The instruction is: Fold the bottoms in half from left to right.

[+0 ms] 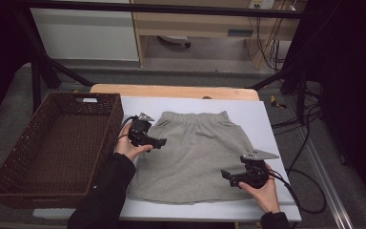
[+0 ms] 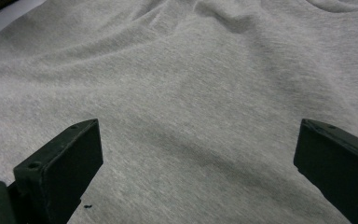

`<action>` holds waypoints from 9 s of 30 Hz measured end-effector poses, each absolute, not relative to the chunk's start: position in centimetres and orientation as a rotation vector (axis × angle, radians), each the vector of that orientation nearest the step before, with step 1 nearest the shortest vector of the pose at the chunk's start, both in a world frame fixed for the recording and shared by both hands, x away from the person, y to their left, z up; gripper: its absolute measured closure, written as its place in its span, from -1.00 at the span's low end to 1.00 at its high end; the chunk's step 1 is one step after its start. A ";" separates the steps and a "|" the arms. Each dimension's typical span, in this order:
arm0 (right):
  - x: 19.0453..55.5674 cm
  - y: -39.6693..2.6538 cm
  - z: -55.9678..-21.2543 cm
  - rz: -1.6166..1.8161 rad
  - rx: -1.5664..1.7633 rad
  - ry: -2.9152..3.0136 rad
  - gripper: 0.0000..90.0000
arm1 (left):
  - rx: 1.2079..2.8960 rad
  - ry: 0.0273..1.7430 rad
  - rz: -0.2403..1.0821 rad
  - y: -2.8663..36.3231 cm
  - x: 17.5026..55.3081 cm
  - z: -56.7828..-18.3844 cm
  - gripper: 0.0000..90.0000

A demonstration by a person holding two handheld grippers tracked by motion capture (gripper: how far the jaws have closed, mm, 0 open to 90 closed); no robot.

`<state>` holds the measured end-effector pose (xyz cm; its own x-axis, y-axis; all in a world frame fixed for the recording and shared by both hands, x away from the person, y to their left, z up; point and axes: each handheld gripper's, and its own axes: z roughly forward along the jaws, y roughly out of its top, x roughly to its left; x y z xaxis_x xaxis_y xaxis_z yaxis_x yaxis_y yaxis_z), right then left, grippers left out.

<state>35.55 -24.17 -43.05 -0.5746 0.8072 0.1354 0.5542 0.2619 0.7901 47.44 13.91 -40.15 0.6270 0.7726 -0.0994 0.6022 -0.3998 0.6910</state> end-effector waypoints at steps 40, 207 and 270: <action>35.6 -24.0 -43.2 1.208 1.246 2.254 -0.96 | 2.133 1.224 0.382 15.0 52.6 -43.6 0.00; 31.5 3.2 -44.4 1.118 0.585 2.731 0.01 | 2.169 1.126 0.303 14.7 52.7 -44.2 0.75; 32.3 1.0 -38.1 1.198 0.508 2.647 0.93 | 2.174 1.101 0.204 14.4 52.4 -37.1 0.85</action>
